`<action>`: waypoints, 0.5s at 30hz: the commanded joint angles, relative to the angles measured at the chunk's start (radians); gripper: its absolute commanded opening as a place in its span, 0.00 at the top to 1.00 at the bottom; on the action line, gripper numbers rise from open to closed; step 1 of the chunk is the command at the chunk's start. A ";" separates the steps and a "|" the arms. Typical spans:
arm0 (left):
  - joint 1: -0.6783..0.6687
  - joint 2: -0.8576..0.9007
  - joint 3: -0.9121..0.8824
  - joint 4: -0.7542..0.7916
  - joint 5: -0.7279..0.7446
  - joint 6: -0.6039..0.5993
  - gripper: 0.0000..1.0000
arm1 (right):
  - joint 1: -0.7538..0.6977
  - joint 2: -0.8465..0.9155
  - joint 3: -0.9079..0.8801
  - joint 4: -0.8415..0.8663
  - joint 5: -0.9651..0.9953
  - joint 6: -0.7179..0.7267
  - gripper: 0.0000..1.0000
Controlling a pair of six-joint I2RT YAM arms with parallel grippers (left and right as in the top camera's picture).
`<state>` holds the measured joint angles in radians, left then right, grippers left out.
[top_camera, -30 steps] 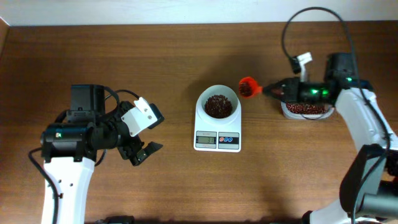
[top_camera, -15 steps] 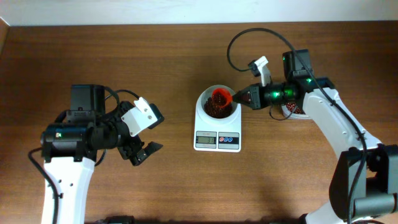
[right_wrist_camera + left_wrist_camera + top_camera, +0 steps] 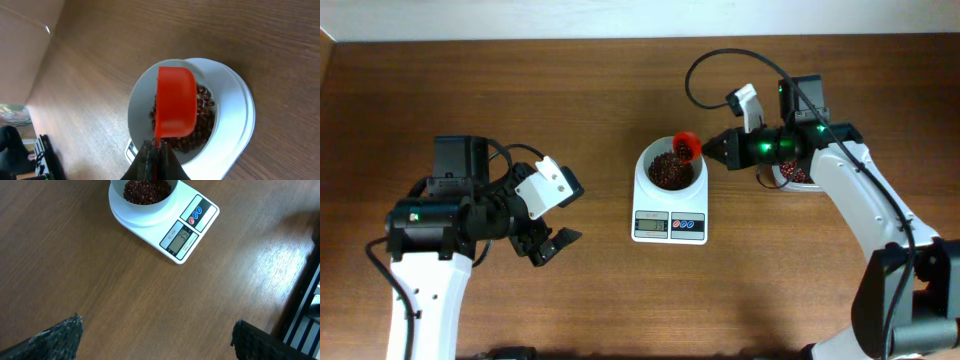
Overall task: Scoop and weigh 50g on scale
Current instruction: 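Carry the filled scoop left over the scale bowl with the right gripper, then tip the scoop to pour beans into the white bowl, right gripper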
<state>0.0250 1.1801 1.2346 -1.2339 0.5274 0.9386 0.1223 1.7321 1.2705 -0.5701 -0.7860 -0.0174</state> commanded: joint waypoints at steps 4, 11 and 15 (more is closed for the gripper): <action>0.002 -0.006 0.010 -0.001 0.022 -0.011 0.01 | 0.005 -0.032 0.022 -0.032 0.034 0.030 0.96; 0.002 -0.006 0.010 -0.001 0.022 -0.011 0.01 | 0.017 -0.033 0.024 -0.044 -0.081 -0.013 0.96; 0.002 -0.006 0.010 -0.001 0.022 -0.011 0.01 | 0.021 -0.033 0.024 -0.060 0.073 0.048 0.96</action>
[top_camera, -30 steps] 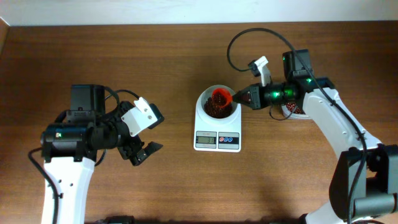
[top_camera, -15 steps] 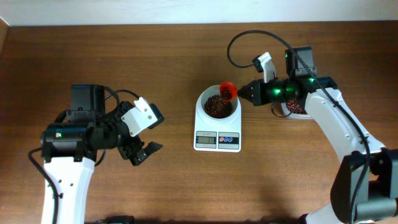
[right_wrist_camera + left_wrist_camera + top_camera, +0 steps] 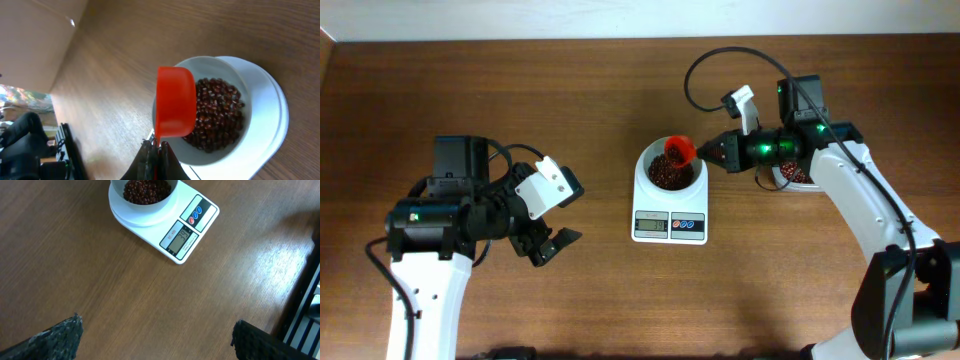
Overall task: Scoop and weigh 50g on scale
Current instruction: 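Tip the scoop to pour beans into the white bowl, right gripper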
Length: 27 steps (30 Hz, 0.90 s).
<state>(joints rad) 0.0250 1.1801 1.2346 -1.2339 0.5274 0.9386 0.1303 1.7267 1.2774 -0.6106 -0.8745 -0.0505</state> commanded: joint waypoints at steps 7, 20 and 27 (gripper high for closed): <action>0.002 -0.006 0.010 -0.001 0.022 -0.011 0.01 | 0.040 -0.047 0.020 0.024 0.149 0.063 0.96; 0.002 -0.006 0.010 -0.001 0.022 -0.011 0.01 | 0.107 -0.083 0.025 -0.029 0.316 0.154 0.96; 0.002 -0.006 0.010 -0.001 0.022 -0.010 0.01 | 0.106 -0.095 0.030 -0.032 0.286 0.159 0.96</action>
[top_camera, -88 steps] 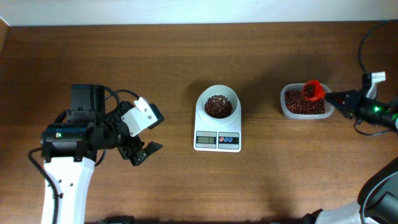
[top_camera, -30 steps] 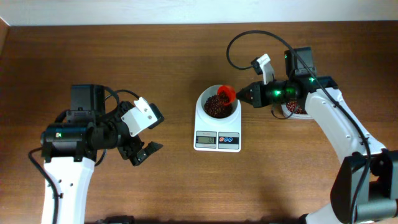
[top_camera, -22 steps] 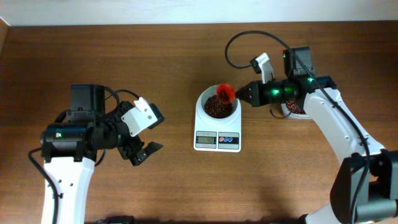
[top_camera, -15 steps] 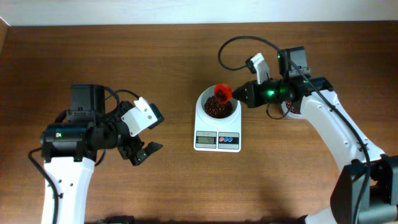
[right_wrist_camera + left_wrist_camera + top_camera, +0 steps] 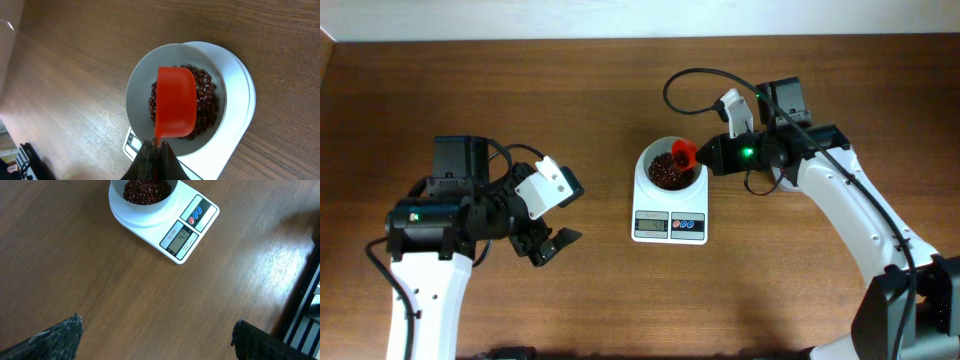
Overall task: Scoop and weigh 50g on scale
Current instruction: 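Tip the scoop to pour beans into the white bowl, right gripper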
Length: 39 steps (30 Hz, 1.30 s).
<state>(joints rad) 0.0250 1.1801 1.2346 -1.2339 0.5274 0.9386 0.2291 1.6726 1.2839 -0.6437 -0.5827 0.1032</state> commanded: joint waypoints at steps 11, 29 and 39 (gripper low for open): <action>0.002 -0.006 0.010 -0.001 0.022 -0.011 0.01 | 0.042 -0.057 0.037 -0.030 0.124 0.028 0.96; 0.002 -0.006 0.010 -0.001 0.022 -0.011 0.01 | 0.053 -0.067 0.093 -0.135 0.156 -0.010 0.96; 0.002 -0.006 0.010 -0.001 0.022 -0.010 0.01 | 0.085 -0.071 0.099 -0.143 0.158 -0.010 0.96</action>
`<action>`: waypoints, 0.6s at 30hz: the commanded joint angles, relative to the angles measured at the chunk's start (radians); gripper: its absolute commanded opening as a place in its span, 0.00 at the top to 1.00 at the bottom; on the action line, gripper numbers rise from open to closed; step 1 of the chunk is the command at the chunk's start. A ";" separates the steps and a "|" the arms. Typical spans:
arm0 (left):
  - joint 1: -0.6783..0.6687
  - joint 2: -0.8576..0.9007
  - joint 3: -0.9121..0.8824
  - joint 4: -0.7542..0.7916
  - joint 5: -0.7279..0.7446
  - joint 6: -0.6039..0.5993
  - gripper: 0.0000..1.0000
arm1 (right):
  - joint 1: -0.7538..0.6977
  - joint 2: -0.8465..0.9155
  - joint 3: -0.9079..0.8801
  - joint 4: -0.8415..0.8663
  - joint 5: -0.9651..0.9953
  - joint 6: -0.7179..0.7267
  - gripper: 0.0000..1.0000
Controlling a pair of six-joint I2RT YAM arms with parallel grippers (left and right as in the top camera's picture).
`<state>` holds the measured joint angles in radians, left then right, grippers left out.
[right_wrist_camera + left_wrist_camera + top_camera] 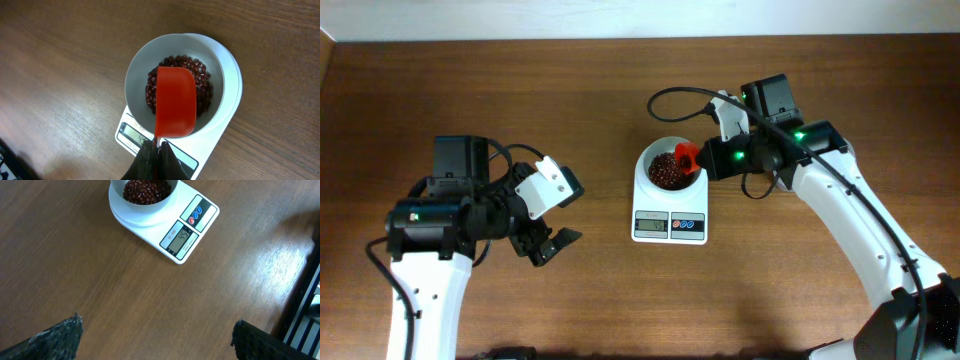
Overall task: Scoop and weigh 50g on scale
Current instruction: 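Tip the scoop to pour beans into the white bowl, right gripper, then hold the scoop over the bowl and trickle in small amounts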
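A white scale stands mid-table with a white bowl of dark red beans on it. My right gripper is shut on the handle of a red scoop held over the bowl's right side. In the right wrist view the scoop shows its smooth underside above the beans, so its contents are hidden. The scale display shows a two-digit number starting with 4. My left gripper is open over bare wood, left of the scale, its fingers far apart.
The brown wooden table extends all around the scale. The right arm and its cable reach in from the right, over the spot behind the scale. The left arm stands at the left.
My right wrist has shifted left and now looks more steeply down on the bowl, with the scale's display in its view. The scoop stays over the bowl. The display number has changed. The left arm is still.
The scoop was held over the bowl's right rim, then tilted with beans showing in it, then lay over the beans while the right arm shifted left. The scale's reading changed from moment to moment. My left gripper stayed open in the same spot throughout.
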<state>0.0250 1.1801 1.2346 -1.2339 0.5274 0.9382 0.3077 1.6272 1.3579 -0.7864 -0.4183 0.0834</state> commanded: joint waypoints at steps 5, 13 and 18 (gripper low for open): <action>0.002 -0.006 0.010 -0.001 0.022 -0.010 0.01 | 0.015 -0.011 0.050 -0.031 0.058 -0.023 0.96; 0.002 -0.006 0.010 -0.001 0.022 -0.010 0.01 | 0.015 -0.011 0.051 -0.029 0.027 -0.019 0.96; 0.002 -0.006 0.010 -0.001 0.022 -0.010 0.01 | 0.015 -0.011 0.054 -0.029 0.006 -0.019 0.96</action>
<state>0.0250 1.1801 1.2346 -1.2339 0.5274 0.9386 0.3122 1.6260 1.3861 -0.8192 -0.4038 0.0570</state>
